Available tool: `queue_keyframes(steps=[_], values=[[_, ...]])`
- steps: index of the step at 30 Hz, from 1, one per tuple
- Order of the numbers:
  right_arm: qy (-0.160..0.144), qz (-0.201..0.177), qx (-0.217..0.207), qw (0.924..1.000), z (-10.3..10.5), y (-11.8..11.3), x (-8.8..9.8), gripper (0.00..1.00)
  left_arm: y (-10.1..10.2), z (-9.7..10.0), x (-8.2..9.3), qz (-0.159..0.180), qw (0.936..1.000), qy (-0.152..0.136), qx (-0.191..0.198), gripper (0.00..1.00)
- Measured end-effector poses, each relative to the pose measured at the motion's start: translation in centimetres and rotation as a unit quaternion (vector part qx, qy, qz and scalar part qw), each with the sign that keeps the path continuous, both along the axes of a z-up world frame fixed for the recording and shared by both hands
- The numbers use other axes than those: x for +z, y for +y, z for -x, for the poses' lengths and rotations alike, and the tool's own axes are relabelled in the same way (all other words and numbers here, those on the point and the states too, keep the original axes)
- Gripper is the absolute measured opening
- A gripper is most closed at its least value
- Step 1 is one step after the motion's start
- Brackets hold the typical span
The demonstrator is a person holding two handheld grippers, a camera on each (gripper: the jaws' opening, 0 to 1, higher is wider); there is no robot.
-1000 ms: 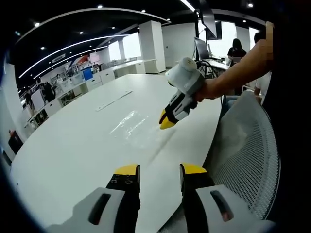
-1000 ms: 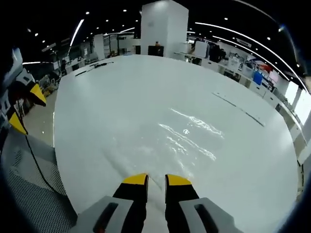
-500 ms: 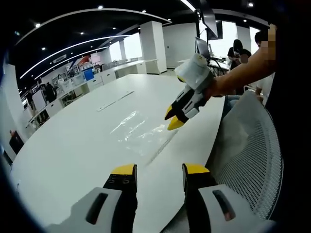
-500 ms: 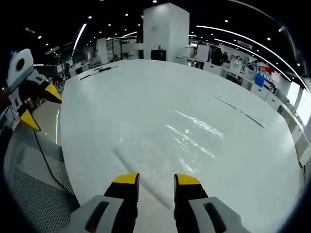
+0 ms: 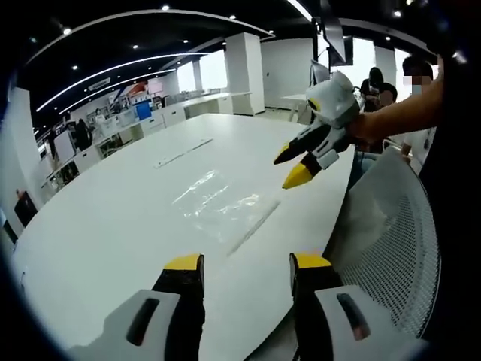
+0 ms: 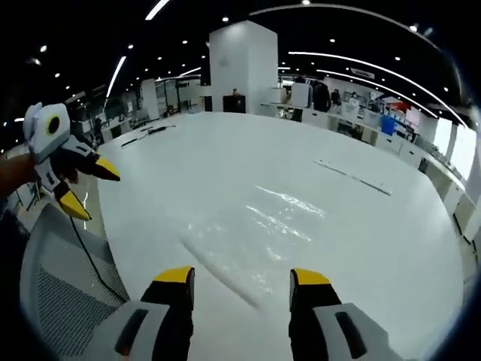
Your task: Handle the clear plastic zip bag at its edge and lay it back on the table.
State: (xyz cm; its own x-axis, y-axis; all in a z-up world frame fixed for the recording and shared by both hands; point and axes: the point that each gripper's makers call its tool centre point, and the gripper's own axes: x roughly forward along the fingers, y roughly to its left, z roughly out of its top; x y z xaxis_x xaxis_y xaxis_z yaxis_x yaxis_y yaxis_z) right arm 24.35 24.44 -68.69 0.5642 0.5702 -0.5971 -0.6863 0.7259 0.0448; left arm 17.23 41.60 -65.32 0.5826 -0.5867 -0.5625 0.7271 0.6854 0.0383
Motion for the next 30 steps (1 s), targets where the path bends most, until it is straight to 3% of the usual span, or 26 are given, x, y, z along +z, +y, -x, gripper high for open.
queue_keyframes(steps=[8, 11, 20, 25, 30], values=[[-0.017, -0.008, 0.002, 0.9998, 2.0, -1.9, 1.4, 0.70, -0.2, 0.8, -0.1, 0.033, 0.9992, 0.007, 0.023, 0.57], [-0.009, -0.031, -0.015, 0.9994, 2.9, -3.0, 1.7, 0.73, -0.3, 0.9, -0.4, 0.042, 0.9986, 0.009, 0.031, 0.60], [-0.036, -0.028, -0.020, 0.9987, 5.4, -5.2, 1.8, 0.86, -1.3, 1.0, -0.7, 0.078, 0.9943, -0.007, 0.073, 0.63], [-0.030, -0.035, -0.023, 0.9987, 6.4, -5.7, 0.9, 0.92, -1.6, 1.1, -1.1, 0.057, 0.9968, -0.011, 0.055, 0.69], [-0.050, -0.037, -0.028, 0.9977, 6.7, -5.8, 0.6, 0.97, -0.6, 1.0, -1.5, 0.069, 0.9954, -0.011, 0.065, 0.75]])
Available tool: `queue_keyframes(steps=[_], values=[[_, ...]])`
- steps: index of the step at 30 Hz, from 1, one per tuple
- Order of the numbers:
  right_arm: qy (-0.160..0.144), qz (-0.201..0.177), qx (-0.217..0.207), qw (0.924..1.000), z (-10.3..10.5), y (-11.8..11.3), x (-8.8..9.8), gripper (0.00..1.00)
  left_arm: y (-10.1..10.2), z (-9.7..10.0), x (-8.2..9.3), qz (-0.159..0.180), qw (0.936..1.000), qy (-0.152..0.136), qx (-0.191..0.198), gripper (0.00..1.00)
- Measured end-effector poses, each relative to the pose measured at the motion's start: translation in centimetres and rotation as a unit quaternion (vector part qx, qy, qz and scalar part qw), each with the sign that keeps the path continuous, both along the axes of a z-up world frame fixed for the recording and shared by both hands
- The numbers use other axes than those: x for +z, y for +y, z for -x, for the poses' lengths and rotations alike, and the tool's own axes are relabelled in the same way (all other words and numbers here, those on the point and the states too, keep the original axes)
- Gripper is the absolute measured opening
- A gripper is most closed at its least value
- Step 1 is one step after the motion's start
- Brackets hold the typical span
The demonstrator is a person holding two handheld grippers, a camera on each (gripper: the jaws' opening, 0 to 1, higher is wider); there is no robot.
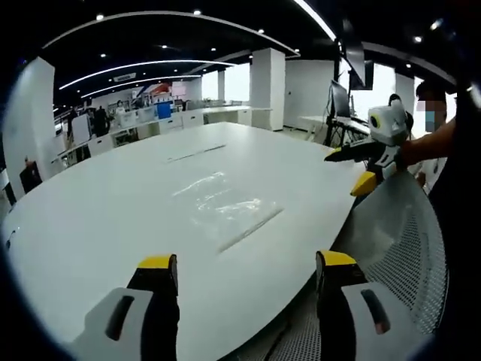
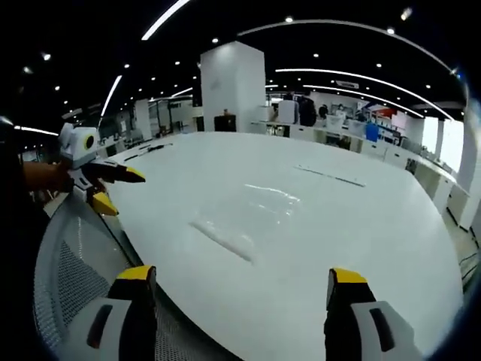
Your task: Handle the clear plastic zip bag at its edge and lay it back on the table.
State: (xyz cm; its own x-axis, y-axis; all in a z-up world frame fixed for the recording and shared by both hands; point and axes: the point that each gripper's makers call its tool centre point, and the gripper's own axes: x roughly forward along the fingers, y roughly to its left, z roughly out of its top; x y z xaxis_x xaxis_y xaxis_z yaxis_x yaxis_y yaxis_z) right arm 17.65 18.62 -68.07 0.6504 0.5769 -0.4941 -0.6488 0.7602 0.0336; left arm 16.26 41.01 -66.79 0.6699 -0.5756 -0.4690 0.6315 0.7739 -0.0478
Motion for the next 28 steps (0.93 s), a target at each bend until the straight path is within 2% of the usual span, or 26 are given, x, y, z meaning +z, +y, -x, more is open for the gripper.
queue_keyframes(steps=[6, 9, 11, 15, 21, 25, 28], values=[[-0.018, -0.016, -0.011, 0.9997, -0.3, -0.1, 0.3, 1.00, 0.2, -0.1, -0.6, -0.006, 1.0000, -0.004, -0.001, 0.81], [-0.029, -0.022, -0.013, 0.9993, -0.5, -0.1, 0.5, 1.00, 0.2, -0.3, -0.9, -0.007, 0.9999, -0.010, -0.003, 0.88], [-0.037, -0.017, -0.017, 0.9990, -0.6, -0.4, 0.3, 1.00, 0.1, -0.3, -1.2, -0.020, 0.9996, -0.018, -0.010, 0.94], [-0.040, -0.016, -0.022, 0.9988, -0.4, -0.7, -0.2, 1.00, 0.3, -0.5, -1.4, -0.014, 0.9996, -0.021, -0.008, 0.99], [-0.050, -0.021, -0.025, 0.9982, -0.6, -0.8, 0.0, 1.00, 0.5, -0.7, -1.5, 0.002, 0.9998, -0.022, -0.003, 0.99], [-0.051, -0.015, -0.022, 0.9983, -0.6, -0.7, -0.1, 1.00, 0.4, -0.7, -1.7, -0.011, 0.9993, -0.032, -0.012, 0.99], [-0.053, -0.013, -0.021, 0.9983, -0.6, -0.7, -0.2, 1.00, 0.5, -1.0, -1.7, -0.002, 0.9994, -0.034, -0.010, 0.99]])
